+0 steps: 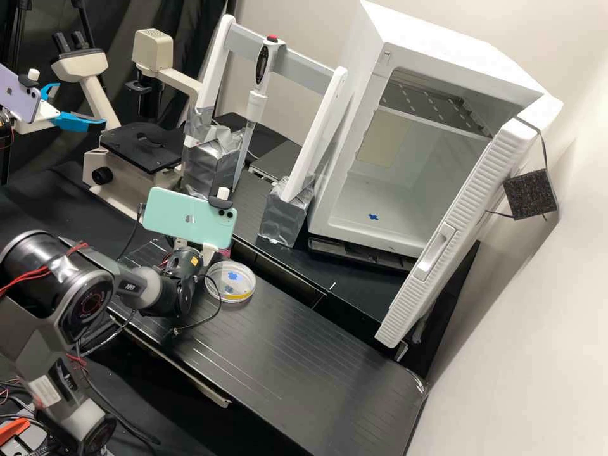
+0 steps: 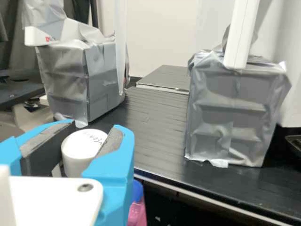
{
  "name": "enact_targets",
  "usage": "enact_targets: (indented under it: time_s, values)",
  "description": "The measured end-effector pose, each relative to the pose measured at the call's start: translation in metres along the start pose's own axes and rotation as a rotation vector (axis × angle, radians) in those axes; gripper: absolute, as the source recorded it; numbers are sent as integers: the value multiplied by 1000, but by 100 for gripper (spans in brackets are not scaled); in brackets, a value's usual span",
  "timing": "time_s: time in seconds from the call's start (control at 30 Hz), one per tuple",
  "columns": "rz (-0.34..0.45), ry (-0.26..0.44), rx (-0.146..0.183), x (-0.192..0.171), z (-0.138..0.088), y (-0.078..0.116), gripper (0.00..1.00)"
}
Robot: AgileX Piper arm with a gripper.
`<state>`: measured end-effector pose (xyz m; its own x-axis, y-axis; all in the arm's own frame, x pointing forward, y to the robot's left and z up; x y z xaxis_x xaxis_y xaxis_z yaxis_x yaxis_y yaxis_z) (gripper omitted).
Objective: Close the bottle
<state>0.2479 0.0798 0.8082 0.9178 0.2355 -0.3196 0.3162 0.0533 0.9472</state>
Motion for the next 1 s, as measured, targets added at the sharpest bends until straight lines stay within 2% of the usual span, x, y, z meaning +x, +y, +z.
enact_targets:
  time_s: [0.13, 0.37, 0.87, 0.93, 1.0]
  values:
    - [-7, 16, 13, -1, -4, -2, 0]
    - [-17, 22, 3, -1, -5, -3, 0]
    - [3, 5, 15, 0, -1, 0, 0]
    - [1, 8, 9, 0, -2, -2, 0]
    - [-7, 15, -12, 1, -5, -4, 0]
